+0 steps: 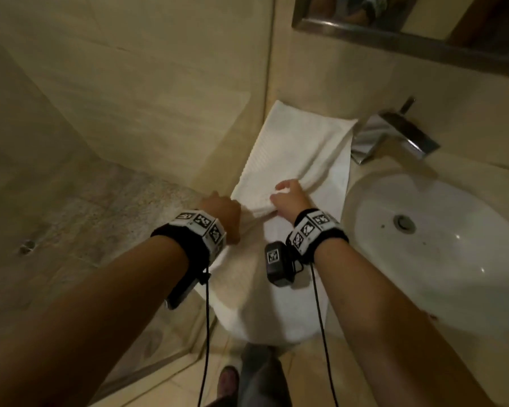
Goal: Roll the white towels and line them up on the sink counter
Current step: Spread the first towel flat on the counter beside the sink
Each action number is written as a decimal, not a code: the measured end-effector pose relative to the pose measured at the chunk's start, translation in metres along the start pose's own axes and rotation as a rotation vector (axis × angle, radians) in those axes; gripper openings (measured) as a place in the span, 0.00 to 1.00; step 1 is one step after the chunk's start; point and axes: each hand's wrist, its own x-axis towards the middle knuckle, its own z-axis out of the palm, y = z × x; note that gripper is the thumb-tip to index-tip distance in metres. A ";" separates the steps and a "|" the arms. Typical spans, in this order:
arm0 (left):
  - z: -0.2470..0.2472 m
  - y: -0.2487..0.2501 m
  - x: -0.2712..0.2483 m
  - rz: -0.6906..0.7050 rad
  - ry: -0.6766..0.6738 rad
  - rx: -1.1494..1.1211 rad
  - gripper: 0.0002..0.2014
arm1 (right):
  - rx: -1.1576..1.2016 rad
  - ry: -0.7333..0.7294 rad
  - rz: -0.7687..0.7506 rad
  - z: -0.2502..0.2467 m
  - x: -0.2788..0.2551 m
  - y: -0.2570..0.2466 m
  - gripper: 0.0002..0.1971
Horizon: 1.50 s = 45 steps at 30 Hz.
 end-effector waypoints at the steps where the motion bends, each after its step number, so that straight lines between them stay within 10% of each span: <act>1: 0.003 0.000 -0.005 -0.004 -0.016 0.044 0.27 | -0.008 0.020 -0.001 0.002 -0.004 0.004 0.11; 20: 0.046 0.001 -0.092 -0.049 0.096 -0.162 0.27 | 0.481 0.345 0.136 0.001 -0.065 0.040 0.44; 27: 0.051 0.064 -0.126 -0.006 0.209 -0.287 0.29 | 0.412 -0.247 0.249 0.008 -0.128 0.043 0.24; 34: 0.062 0.092 -0.138 0.162 0.280 -0.750 0.22 | 0.481 -0.094 0.185 -0.024 -0.154 0.076 0.03; 39: 0.080 0.052 -0.127 -0.138 0.401 -0.751 0.12 | 0.150 0.054 0.214 -0.047 -0.161 0.125 0.08; 45: 0.109 0.004 -0.106 -0.417 0.235 -0.804 0.18 | -0.147 0.126 0.194 -0.051 -0.169 0.126 0.03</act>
